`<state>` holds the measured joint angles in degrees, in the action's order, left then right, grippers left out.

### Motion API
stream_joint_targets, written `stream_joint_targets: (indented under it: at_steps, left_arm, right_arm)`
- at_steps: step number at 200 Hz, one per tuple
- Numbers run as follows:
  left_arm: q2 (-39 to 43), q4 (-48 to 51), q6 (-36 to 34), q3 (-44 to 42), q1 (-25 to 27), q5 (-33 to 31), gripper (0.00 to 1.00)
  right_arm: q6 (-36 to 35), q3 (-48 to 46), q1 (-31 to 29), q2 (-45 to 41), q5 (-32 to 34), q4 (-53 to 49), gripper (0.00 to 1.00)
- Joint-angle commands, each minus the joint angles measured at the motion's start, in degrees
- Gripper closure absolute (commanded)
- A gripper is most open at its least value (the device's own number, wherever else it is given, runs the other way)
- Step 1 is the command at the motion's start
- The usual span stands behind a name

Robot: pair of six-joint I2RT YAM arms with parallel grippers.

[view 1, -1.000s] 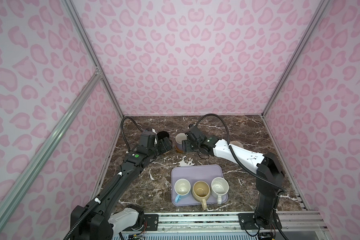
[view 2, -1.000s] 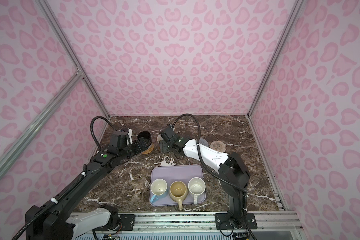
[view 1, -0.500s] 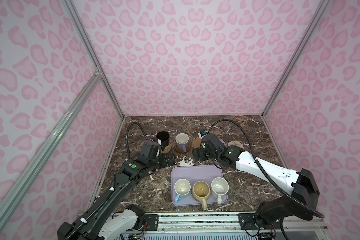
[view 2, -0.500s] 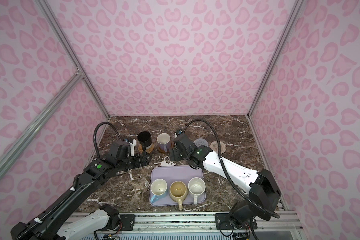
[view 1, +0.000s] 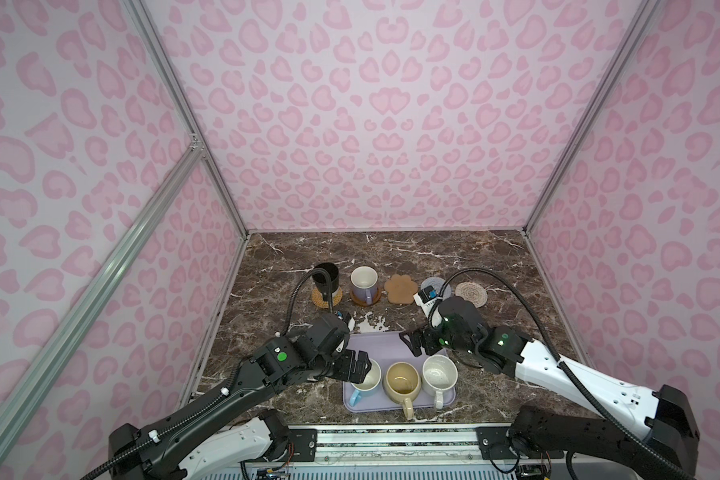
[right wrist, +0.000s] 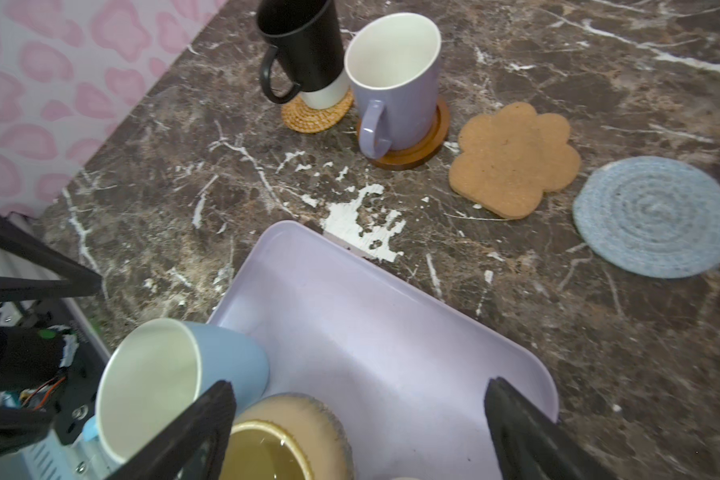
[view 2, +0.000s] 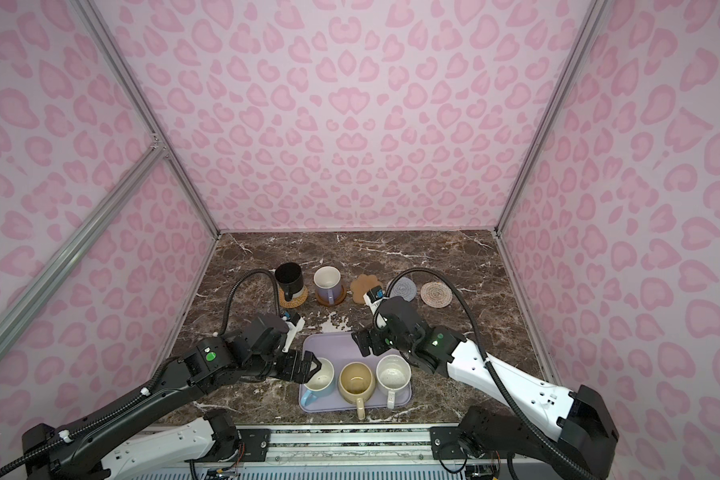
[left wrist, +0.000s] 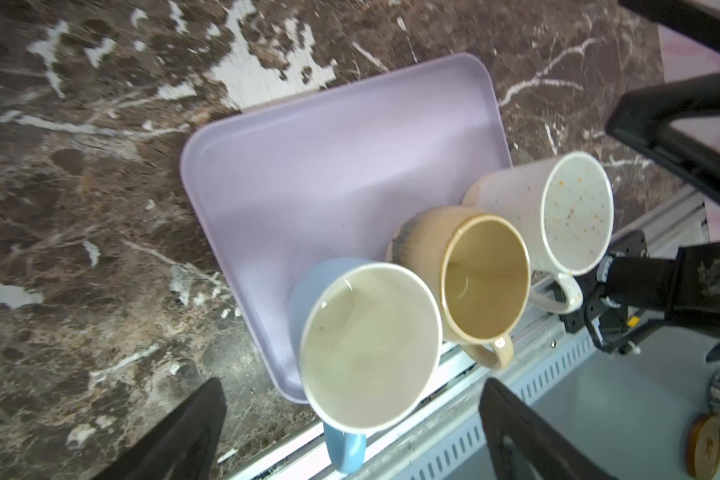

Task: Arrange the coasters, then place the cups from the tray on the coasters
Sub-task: 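Move the left gripper over the light-blue mug while the right gripper draws back, then lower the left gripper and close it on the light-blue mug's rim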

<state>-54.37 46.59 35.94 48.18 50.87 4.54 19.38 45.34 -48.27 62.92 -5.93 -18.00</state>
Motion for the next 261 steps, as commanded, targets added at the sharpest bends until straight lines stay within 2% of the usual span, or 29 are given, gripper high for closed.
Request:
stream_joint_targets:
  at_steps: [1,44,66,89,107,139,165,194,216,240,261]
  left_arm:
    - [-0.8,0.9,0.6,-1.1,2.4,-1.0,0.03]
    - [-3.3,2.0,3.6,-2.5,9.1,-6.9,0.03]
    - [-6.1,3.8,5.2,-1.7,14.2,-10.8,0.03]
    - [-7.2,4.0,6.7,-2.4,16.4,-11.7,0.00]
    - [-7.9,3.7,7.8,-3.6,17.3,-12.7,0.10]
    - [-8.2,0.5,10.0,-5.6,19.4,-15.9,0.19]
    - [-7.9,-0.4,11.9,-6.1,20.6,-18.8,0.42]
    - [-7.3,-4.1,12.5,-8.3,21.8,-19.3,0.43]
    - [-7.5,-3.1,14.1,-8.7,21.9,-21.8,0.48]
    - [-7.8,-4.3,14.5,-9.4,22.0,-21.5,0.50]
    - [-8.3,-5.0,14.7,-9.7,22.3,-22.1,0.59]
  right_arm:
    - [-0.4,-2.7,0.0,-3.0,-3.3,5.2,0.04]
    - [1.5,-6.0,0.1,-8.4,-2.0,7.3,0.02]
    - [2.4,-6.4,0.2,-8.8,-2.3,8.1,0.02]
    - [2.5,-6.4,0.2,-8.5,-2.7,8.3,0.02]
    - [2.7,-6.6,0.2,-8.0,-2.6,8.5,0.02]
    - [3.2,-6.6,0.1,-6.4,-4.2,8.6,0.02]
    - [3.7,-6.3,0.1,-5.9,-4.4,8.1,0.02]
    - [5.9,-7.1,0.0,-6.2,-4.6,10.6,0.02]
    - [6.3,-7.1,0.0,-6.1,-4.0,10.8,0.02]
    - [6.5,-7.2,0.0,-5.9,-3.9,10.2,0.03]
    - [6.5,-7.5,0.0,-6.0,-3.7,10.1,0.03]
